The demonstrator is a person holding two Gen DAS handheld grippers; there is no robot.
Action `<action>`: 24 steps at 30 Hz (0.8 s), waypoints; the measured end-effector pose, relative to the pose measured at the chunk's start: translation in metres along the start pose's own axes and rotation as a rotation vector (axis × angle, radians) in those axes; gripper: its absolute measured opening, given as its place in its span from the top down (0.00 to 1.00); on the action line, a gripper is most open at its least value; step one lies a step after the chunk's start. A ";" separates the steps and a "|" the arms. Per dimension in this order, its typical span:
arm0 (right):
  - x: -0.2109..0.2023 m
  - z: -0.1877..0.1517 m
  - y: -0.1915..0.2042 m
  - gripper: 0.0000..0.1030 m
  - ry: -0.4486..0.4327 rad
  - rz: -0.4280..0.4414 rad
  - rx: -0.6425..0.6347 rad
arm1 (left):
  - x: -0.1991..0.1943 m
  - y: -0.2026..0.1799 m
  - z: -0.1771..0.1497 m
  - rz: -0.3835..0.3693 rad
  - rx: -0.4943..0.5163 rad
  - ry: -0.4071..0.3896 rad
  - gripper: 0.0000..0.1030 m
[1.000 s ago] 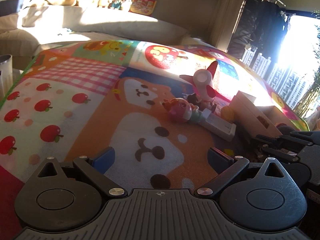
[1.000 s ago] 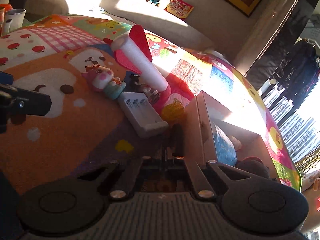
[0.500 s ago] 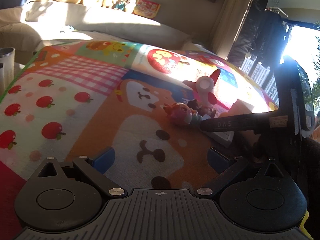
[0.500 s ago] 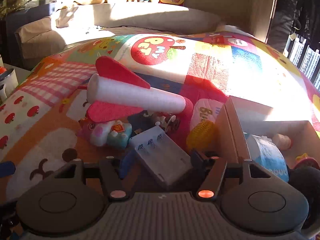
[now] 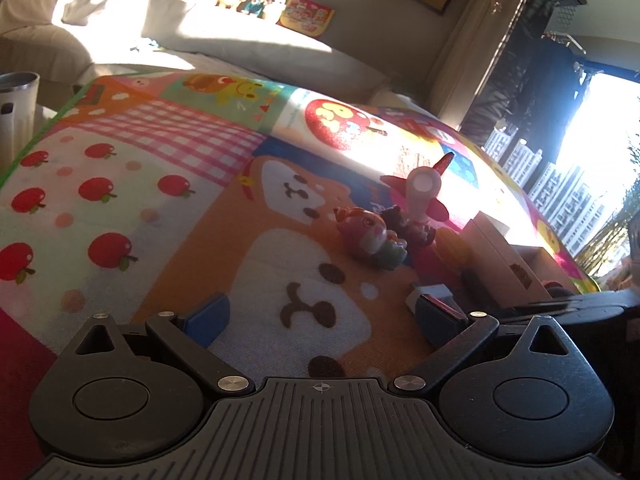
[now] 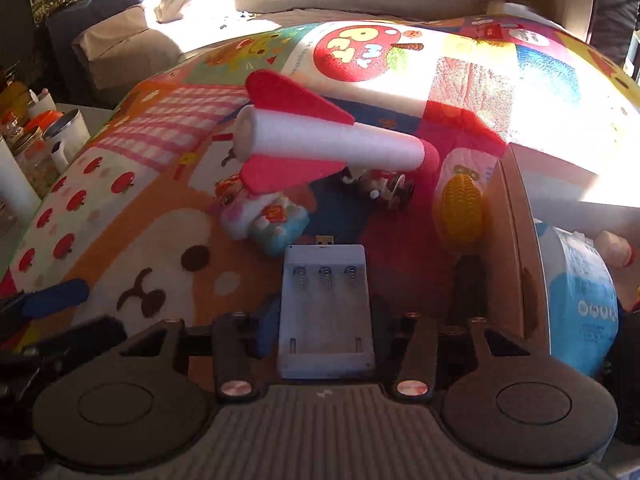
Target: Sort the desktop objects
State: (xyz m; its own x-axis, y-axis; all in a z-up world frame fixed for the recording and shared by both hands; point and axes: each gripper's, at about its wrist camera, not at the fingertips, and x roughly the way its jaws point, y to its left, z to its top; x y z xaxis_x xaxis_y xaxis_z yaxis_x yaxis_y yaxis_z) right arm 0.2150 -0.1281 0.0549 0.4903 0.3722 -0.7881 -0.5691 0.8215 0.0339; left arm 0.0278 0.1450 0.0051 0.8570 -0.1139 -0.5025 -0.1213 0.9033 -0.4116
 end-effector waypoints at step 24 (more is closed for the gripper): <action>-0.055 -0.055 -0.043 0.23 -0.209 0.017 0.119 | 0.005 -0.013 -0.002 0.059 0.077 0.027 0.01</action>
State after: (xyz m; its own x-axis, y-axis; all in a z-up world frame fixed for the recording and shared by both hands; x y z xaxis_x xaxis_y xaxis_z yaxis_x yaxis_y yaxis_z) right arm 0.1766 -0.2075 0.0630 0.6147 0.4574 -0.6425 -0.5027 0.8550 0.1277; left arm 0.0329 0.1322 0.0061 0.8357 -0.0694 -0.5448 -0.1315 0.9379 -0.3211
